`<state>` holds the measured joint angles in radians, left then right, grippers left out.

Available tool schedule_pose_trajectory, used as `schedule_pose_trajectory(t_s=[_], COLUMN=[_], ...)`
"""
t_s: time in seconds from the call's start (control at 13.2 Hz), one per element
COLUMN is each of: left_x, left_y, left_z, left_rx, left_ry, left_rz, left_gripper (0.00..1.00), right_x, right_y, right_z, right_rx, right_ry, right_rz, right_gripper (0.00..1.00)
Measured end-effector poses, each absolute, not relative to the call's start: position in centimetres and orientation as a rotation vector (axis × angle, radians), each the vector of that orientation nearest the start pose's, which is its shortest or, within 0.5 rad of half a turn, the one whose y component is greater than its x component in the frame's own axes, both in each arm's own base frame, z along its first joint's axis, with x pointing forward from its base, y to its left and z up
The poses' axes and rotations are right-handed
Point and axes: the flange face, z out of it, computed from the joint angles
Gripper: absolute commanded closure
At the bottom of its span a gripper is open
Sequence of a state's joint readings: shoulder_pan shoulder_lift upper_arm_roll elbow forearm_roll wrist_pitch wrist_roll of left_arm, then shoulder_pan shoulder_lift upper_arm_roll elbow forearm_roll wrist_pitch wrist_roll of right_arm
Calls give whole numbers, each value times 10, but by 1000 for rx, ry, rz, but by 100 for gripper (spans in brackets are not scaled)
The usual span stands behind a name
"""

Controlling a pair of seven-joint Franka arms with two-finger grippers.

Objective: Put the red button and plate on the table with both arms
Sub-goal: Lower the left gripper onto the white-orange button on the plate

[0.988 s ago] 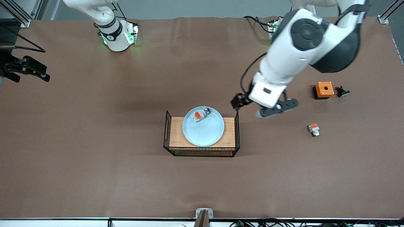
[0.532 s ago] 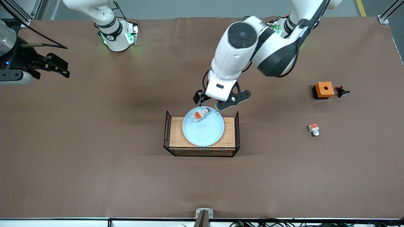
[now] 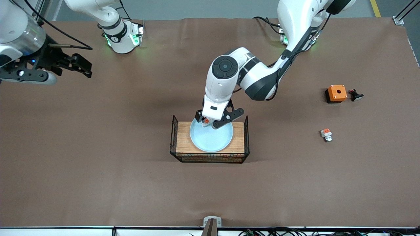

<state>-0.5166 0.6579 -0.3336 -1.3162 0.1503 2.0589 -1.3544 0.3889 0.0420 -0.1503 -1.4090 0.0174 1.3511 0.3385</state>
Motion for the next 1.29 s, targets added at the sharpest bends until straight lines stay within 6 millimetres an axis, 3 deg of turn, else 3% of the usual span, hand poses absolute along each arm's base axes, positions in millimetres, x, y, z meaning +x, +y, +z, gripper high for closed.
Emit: schedule_pose_trajectory(t_s=[0.15, 0.46, 0.61, 0.99, 1.29], left_x=[537, 537, 537, 540, 544], left_y=[-510, -510, -511, -509, -506], left_z=[377, 375, 376, 378, 378], left_rx=[-3164, -3164, -3194, -3260, -3185], left_ry=[-834, -808, -685, 12, 631], left_rz=[-16, -26, -37, -92, -144], left_gripper=[1, 1, 1, 3, 6], right_x=[525, 525, 525, 525, 526], right_y=[142, 143, 142, 142, 140], right_z=[658, 656, 656, 655, 655], right_rx=[-3154, -3155, -3155, -3155, -3155], right_ry=[164, 170, 171, 173, 180], right_rz=[156, 162, 164, 165, 165], right_gripper=[0, 0, 0, 0, 0])
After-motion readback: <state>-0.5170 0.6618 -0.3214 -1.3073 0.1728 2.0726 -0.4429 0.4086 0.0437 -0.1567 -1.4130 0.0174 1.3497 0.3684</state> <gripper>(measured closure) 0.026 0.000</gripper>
